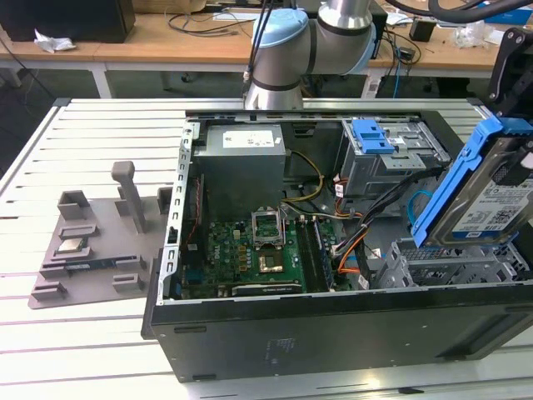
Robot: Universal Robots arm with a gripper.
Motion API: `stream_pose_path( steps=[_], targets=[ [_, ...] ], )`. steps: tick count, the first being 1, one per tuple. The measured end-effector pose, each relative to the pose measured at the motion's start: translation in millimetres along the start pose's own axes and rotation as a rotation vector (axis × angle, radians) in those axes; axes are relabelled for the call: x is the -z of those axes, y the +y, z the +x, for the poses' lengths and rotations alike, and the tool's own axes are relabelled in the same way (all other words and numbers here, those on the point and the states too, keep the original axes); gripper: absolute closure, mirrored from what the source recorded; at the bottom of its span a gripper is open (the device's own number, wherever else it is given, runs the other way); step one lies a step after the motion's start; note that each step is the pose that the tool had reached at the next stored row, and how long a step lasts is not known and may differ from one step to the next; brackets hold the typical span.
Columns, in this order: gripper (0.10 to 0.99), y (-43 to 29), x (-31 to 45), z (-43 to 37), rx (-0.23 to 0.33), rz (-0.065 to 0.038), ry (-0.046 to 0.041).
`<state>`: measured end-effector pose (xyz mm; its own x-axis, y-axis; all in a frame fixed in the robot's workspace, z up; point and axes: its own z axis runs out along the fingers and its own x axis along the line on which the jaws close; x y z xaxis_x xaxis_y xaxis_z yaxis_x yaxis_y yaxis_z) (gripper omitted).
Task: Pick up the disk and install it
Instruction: 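Insert the disk into the insertion slot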
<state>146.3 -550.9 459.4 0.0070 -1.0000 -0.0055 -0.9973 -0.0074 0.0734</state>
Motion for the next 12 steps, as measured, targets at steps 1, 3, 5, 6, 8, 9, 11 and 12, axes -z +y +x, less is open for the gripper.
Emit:
stream_pose_path(
  steps=[1, 3, 5, 6, 8, 9, 11, 12],
  targets=[
    [0.718, -0.1, -1.4, 0.0, 0.000, 0.000, 0.0002],
    [0.718, -0.2, -4.2, 0.0, 0.000, 0.000, 0.0002],
    [0.718, -0.4, -7.1, 0.0, 0.000, 0.000, 0.0001],
    [0.718, -0.5, -9.0, 0.0, 0.000, 0.000, 0.0001],
    [0.718, 0.0, -12.5, -1.8, 0.000, 0.000, 0.0001],
    [0.718, 0.2, -13.2, -2.8, 0.000, 0.000, 0.0002],
    [0.718, 0.2, -15.3, -4.5, 0.000, 0.000, 0.0000],
    [0.718, 0.3, -16.3, -4.6, 0.000, 0.000, -0.0002]
  ],
)
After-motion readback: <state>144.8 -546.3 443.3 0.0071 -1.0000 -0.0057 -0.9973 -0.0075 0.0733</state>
